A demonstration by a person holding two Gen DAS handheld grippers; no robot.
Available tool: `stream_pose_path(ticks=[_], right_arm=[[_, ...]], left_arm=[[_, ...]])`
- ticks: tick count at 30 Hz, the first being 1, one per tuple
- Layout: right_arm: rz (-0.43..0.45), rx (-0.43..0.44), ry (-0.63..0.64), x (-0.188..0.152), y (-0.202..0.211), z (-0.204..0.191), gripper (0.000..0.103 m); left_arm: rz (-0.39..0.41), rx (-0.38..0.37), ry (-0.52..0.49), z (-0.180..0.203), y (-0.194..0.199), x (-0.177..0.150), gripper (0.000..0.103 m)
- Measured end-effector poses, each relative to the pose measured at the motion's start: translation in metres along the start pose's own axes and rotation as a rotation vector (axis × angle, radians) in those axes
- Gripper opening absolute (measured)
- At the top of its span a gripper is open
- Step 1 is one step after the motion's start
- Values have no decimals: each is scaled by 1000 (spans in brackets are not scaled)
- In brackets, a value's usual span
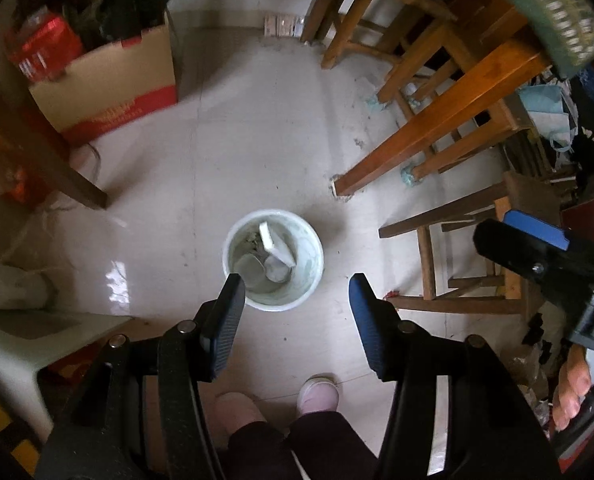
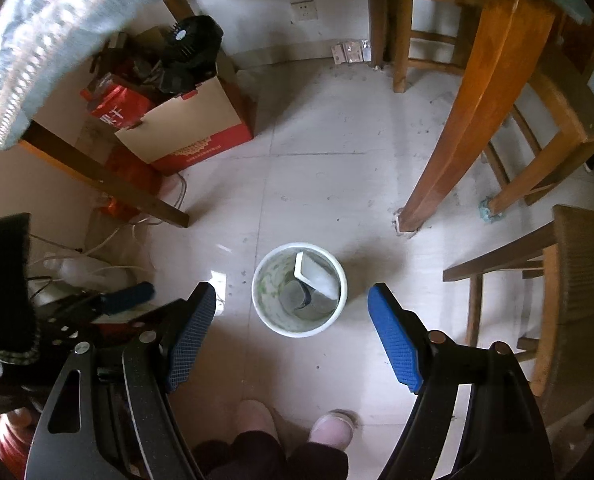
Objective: Collect trash
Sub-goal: 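Open both tools to drop the card and foil ball into the bucket, then raise both open tools back toward the items on the tablecloth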
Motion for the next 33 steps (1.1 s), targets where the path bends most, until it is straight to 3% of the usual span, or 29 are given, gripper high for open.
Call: stream_pose_path(ticks=[9, 16, 23, 33], right_arm=[[45, -24, 61, 20, 91, -32, 76], [159, -32, 106, 41, 181, -66, 76], [279, -40, 156, 51, 264, -106, 76], [416, -25, 166, 44, 363, -159, 76]], left_arm=[[104, 51, -74, 27, 124, 19, 53], [195, 92, -110, 43, 217, 24, 53], [302, 64, -101, 54, 309, 23, 53], [520, 54, -111, 53, 452, 19, 53]])
Point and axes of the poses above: each gripper's, at about its wrist camera, not at the fingertips, and y roughly against the way its jaws point, z to its right, x to its top, the point moved 4 cm from there along -y, roughly the way its jaws point, and after that the axes turned 1 degree about -y, right-handed, at the moved point
